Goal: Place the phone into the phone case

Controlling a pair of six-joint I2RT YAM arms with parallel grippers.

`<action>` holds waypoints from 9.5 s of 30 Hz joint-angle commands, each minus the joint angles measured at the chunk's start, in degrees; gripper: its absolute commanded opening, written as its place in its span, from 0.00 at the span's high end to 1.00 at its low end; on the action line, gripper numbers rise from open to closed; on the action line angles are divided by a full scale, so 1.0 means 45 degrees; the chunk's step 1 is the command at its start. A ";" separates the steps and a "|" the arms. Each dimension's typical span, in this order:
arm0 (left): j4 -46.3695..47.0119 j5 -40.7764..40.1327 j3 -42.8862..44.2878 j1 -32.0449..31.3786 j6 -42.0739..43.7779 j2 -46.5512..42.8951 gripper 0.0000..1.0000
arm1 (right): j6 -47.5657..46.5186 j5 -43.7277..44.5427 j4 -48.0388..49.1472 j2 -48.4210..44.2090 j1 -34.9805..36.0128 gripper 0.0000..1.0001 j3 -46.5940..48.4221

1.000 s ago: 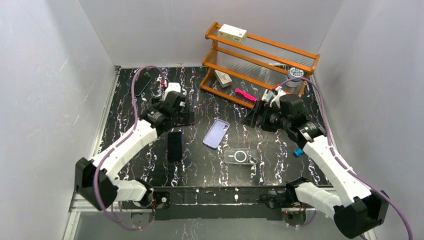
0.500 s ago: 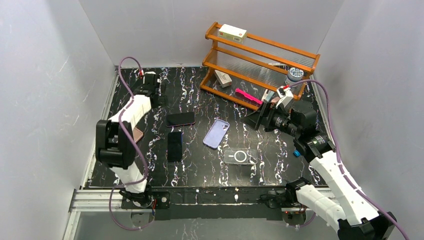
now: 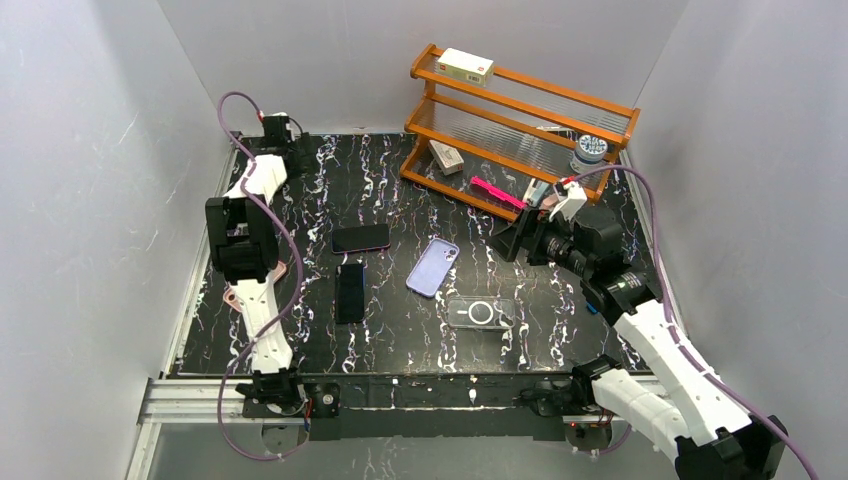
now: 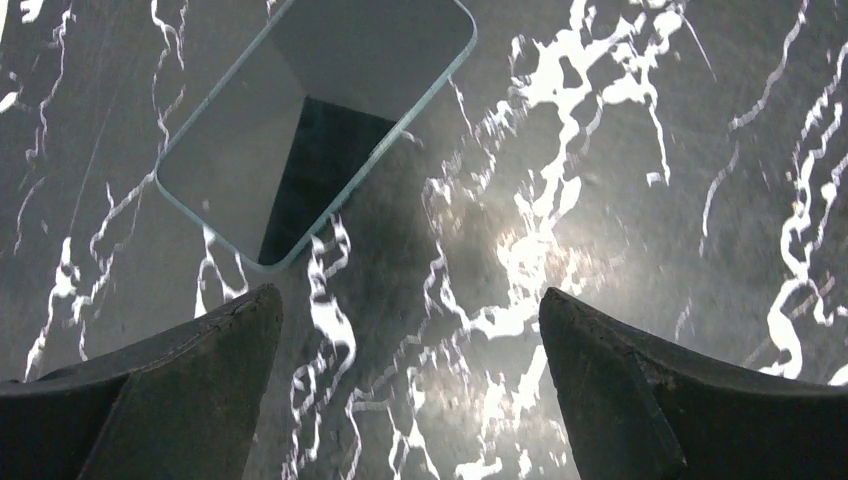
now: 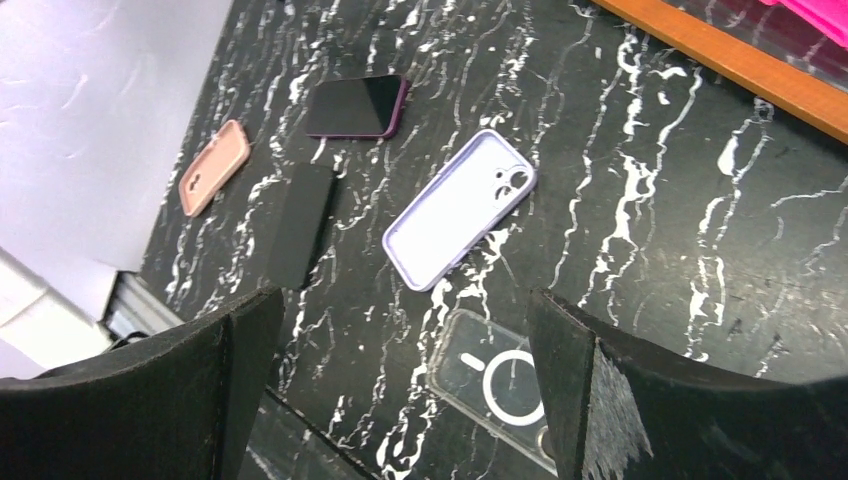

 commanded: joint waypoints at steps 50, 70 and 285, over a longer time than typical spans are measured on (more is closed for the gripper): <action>-0.2321 0.3297 0.5035 0.1535 0.1348 0.4081 0.05 | 0.0530 0.0712 0.0959 0.1545 0.0038 0.02 -0.0003; -0.5613 0.3306 0.5583 0.0919 0.2780 0.4033 0.02 | 0.0897 0.0551 0.0877 0.1080 0.0030 0.03 -0.0233; -0.1949 -0.0632 -0.9556 -1.4448 -0.5538 -0.7249 1.00 | 0.2441 0.1811 -0.4087 -0.2502 0.1987 0.99 0.0179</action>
